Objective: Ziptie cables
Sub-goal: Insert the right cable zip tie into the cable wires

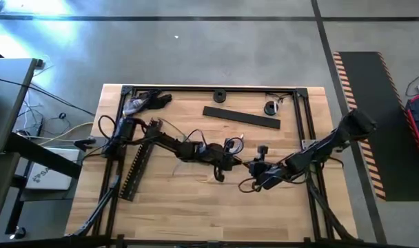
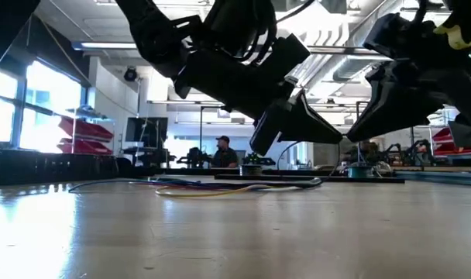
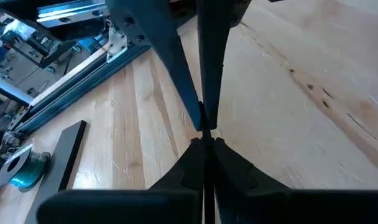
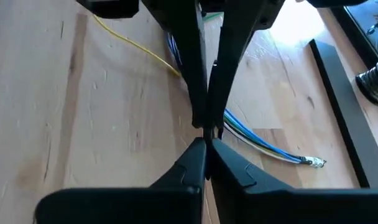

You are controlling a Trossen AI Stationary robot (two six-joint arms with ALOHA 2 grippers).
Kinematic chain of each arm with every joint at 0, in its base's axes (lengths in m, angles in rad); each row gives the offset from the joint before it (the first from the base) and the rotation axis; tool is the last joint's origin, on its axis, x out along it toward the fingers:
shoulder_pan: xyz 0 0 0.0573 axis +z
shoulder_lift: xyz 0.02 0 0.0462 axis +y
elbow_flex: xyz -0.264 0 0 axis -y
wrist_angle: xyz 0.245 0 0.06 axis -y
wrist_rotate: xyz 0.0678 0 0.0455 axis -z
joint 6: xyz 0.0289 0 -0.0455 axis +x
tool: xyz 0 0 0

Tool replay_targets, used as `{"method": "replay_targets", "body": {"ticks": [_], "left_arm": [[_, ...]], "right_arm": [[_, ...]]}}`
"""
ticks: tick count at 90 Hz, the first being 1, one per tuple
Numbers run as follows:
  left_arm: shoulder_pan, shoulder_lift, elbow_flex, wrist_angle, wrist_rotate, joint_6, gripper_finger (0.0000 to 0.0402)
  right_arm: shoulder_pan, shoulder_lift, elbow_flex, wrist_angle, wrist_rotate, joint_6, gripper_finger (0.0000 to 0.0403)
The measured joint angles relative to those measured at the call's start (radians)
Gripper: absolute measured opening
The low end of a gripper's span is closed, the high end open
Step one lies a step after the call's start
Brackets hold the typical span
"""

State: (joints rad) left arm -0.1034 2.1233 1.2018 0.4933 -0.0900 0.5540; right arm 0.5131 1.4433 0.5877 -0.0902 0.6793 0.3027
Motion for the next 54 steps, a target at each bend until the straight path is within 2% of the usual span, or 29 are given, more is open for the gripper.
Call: {"method": "replay_targets", "body": {"ticks": [25, 40, 47, 54], "left_arm": [[0.044, -0.044, 0.002, -0.097, 0.004, 0.042, 0.0000], [0.079, -0.047, 0.002, -0.107, 0.084, 0.050, 0.0000], [0.085, -0.048, 0.002, -0.108, 0.116, 0.033, 0.0000], [0.085, -0.048, 0.002, -0.106, 0.135, 0.026, 0.0000]], "right_arm": [[0.081, 0.000, 0.000, -0.170, -0.026, 0.274, 0.0001], [0.161, -0.004, 0.000, -0.264, -0.032, 0.464, 0.0000], [0.166, -0.018, 0.000, -0.259, -0.028, 0.479, 0.0000], [0.155, -0.027, 0.000, -0.224, 0.001, 0.411, 0.0002]]}}
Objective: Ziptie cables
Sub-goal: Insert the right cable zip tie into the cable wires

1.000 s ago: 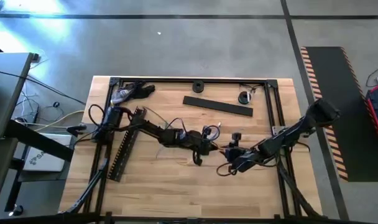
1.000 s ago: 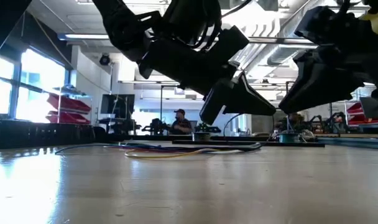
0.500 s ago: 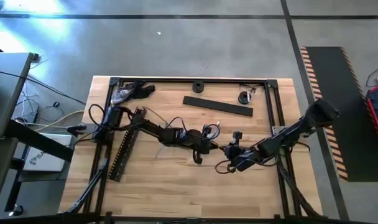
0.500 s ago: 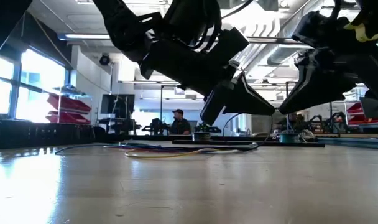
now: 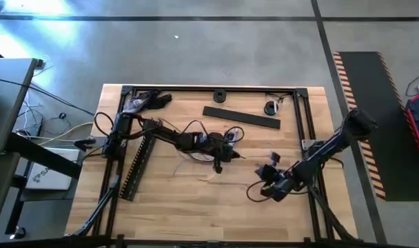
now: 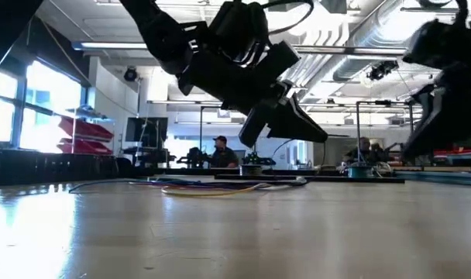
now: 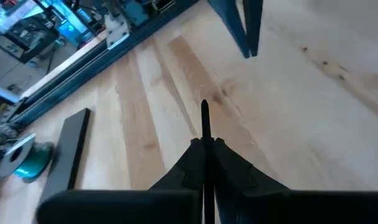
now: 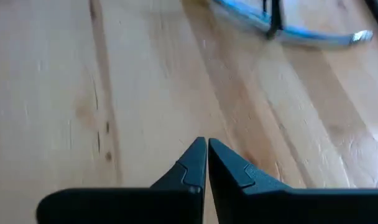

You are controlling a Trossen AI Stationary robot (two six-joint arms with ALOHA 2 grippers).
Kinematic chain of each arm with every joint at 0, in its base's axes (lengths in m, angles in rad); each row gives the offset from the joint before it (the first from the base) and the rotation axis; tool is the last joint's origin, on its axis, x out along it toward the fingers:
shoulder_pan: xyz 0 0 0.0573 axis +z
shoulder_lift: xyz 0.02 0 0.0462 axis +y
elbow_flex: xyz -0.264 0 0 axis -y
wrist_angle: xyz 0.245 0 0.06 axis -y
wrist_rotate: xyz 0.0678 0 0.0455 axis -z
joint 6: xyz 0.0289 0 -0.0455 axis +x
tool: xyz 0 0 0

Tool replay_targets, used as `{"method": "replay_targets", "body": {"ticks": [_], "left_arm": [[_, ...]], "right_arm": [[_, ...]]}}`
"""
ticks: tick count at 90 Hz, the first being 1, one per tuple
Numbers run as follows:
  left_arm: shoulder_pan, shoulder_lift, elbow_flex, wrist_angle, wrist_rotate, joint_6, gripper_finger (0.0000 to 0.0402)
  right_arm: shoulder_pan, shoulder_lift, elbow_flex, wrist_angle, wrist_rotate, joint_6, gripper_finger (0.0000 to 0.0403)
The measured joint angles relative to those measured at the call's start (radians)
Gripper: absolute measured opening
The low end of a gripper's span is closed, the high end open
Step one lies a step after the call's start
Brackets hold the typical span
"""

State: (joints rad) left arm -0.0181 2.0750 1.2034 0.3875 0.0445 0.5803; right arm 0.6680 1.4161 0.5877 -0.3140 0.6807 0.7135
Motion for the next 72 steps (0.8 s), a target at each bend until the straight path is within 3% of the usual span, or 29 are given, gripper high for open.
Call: {"method": "replay_targets", "body": {"ticks": [10, 25, 39, 50, 72], "left_arm": [[0.000, 0.000, 0.000, 0.004, 0.015, -0.006, 0.0000], [-0.003, 0.000, 0.000, 0.008, 0.056, -0.047, 0.0000], [-0.005, 0.000, -0.001, 0.017, 0.058, -0.053, 0.0000], [-0.006, 0.000, -0.001, 0.033, 0.071, -0.056, 0.0000], [-0.007, 0.000, -0.001, 0.045, 0.096, -0.080, 0.0000]], "right_arm": [[-0.032, -0.005, 0.000, 0.106, 0.023, -0.183, 0.0027], [-0.090, -0.005, 0.000, 0.244, 0.027, -0.400, 0.0109], [-0.122, -0.001, 0.000, 0.267, 0.056, -0.484, 0.0160], [-0.141, 0.016, 0.000, 0.276, 0.060, -0.504, 0.0152], [-0.151, 0.058, 0.000, 0.314, 0.070, -0.520, 0.0084]]}}
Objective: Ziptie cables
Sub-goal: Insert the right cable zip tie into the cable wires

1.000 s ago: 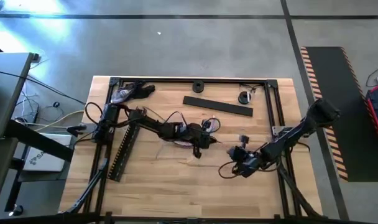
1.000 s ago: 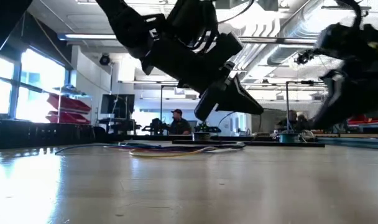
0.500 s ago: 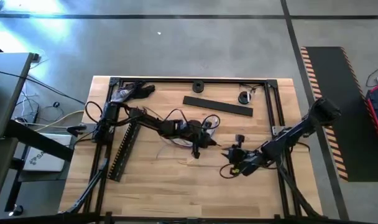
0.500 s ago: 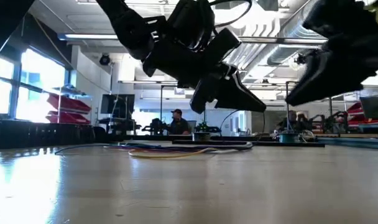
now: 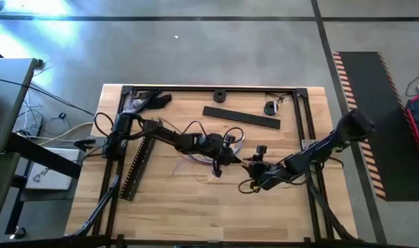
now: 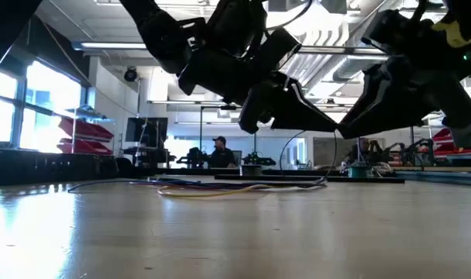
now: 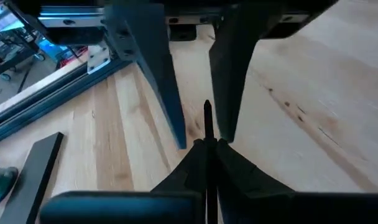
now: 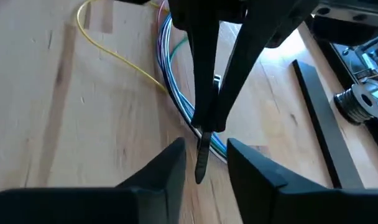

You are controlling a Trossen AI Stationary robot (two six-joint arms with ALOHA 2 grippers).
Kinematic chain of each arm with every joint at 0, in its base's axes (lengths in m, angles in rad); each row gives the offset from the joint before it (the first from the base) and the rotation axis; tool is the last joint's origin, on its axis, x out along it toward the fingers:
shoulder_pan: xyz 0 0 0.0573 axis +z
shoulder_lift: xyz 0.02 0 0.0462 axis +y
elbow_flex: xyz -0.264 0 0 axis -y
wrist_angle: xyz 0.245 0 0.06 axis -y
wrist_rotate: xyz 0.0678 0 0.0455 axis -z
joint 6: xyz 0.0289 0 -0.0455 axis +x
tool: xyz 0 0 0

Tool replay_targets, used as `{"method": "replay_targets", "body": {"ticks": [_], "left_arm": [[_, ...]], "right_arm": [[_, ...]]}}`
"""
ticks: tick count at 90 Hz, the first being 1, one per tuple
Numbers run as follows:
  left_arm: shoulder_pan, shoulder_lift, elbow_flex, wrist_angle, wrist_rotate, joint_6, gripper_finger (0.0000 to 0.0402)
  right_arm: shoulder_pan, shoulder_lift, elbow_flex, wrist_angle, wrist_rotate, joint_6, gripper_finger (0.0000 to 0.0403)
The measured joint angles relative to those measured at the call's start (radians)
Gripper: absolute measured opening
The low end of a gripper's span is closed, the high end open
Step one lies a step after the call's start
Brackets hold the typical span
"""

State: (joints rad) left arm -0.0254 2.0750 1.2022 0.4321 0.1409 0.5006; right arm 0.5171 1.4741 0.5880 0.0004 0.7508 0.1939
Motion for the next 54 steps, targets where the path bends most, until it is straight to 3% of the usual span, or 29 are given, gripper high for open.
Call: {"method": "replay_targets", "body": {"ticks": [38, 54], "left_arm": [[0.000, 0.000, 0.000, 0.000, 0.000, -0.004, 0.0000], [0.000, 0.000, 0.000, -0.008, 0.000, -0.010, 0.0000]], "right_arm": [[0.001, 0.004, 0.000, 0.024, 0.023, 0.014, 0.0009], [0.001, 0.004, 0.000, 0.023, 0.022, 0.065, 0.0002]]}}
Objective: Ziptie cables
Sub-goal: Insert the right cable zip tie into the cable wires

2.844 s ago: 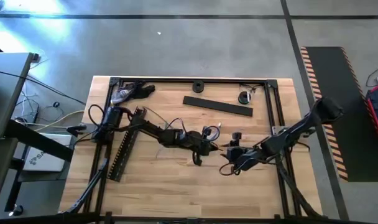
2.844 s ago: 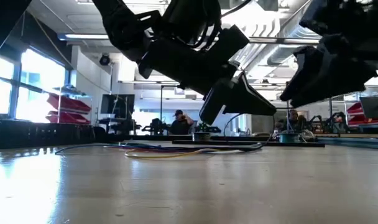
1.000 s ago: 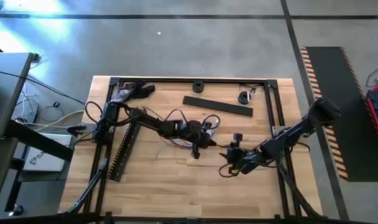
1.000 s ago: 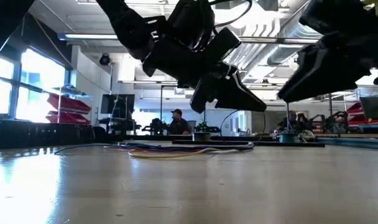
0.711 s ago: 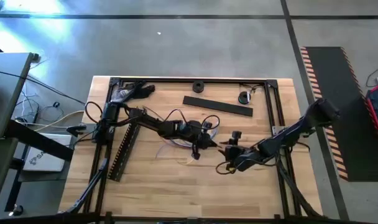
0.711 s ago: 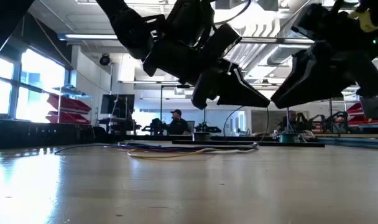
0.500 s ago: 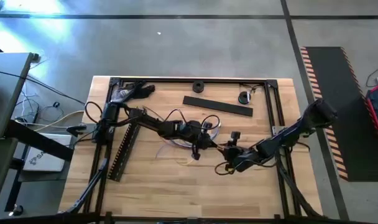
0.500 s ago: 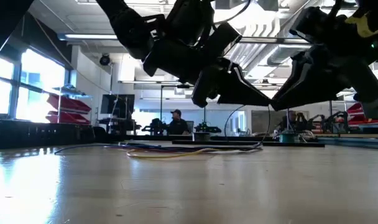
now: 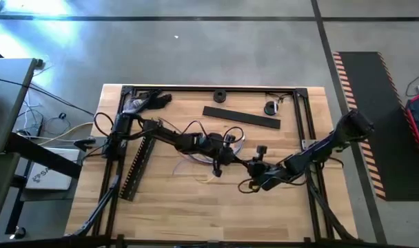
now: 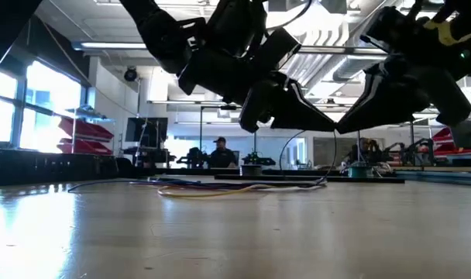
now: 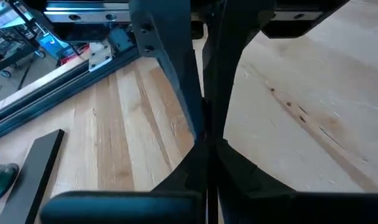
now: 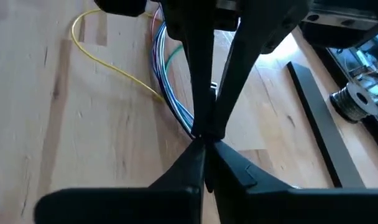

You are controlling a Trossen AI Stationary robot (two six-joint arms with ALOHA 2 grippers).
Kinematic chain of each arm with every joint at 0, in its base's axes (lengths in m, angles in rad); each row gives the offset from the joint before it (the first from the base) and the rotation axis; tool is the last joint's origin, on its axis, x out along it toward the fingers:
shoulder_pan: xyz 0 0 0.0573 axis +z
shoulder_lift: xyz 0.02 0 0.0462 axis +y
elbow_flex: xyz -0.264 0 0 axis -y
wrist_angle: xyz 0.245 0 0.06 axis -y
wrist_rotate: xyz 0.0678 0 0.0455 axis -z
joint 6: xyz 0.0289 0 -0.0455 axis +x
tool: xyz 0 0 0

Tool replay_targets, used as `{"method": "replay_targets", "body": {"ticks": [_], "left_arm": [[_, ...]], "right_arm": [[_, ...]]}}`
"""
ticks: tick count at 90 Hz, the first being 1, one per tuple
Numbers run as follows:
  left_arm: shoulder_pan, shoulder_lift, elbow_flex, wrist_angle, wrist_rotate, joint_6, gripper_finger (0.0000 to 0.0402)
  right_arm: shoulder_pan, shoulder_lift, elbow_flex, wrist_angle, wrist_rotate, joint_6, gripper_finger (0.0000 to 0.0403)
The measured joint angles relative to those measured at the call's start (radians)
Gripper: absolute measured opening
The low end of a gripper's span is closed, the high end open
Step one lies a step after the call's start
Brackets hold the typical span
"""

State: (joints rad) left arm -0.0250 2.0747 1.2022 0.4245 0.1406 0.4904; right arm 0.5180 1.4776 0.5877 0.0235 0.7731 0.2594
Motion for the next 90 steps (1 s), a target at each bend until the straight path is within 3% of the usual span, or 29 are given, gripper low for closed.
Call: {"method": "replay_targets", "body": {"ticks": [37, 47, 66, 76, 90], "left_arm": [[0.035, 0.000, 0.000, -0.015, 0.023, 0.013, 0.0000], [0.056, 0.000, -0.002, -0.032, -0.004, 0.031, 0.0000], [0.076, 0.000, -0.002, -0.051, 0.007, 0.040, 0.0000], [0.076, 0.000, -0.002, -0.029, 0.048, 0.040, 0.0000], [0.056, 0.000, -0.001, -0.003, 0.095, 0.016, 0.0000]], "right_arm": [[0.127, -0.002, 0.003, -0.219, 0.005, 0.433, 0.0000], [0.195, -0.004, 0.005, -0.352, -0.071, 0.600, 0.0001], [0.327, -0.015, 0.114, -0.714, -0.097, 0.918, 0.0001], [0.331, -0.022, 0.153, -0.740, -0.045, 0.900, 0.0000], [0.278, -0.045, 0.165, -0.611, 0.065, 0.656, 0.0031]]}}
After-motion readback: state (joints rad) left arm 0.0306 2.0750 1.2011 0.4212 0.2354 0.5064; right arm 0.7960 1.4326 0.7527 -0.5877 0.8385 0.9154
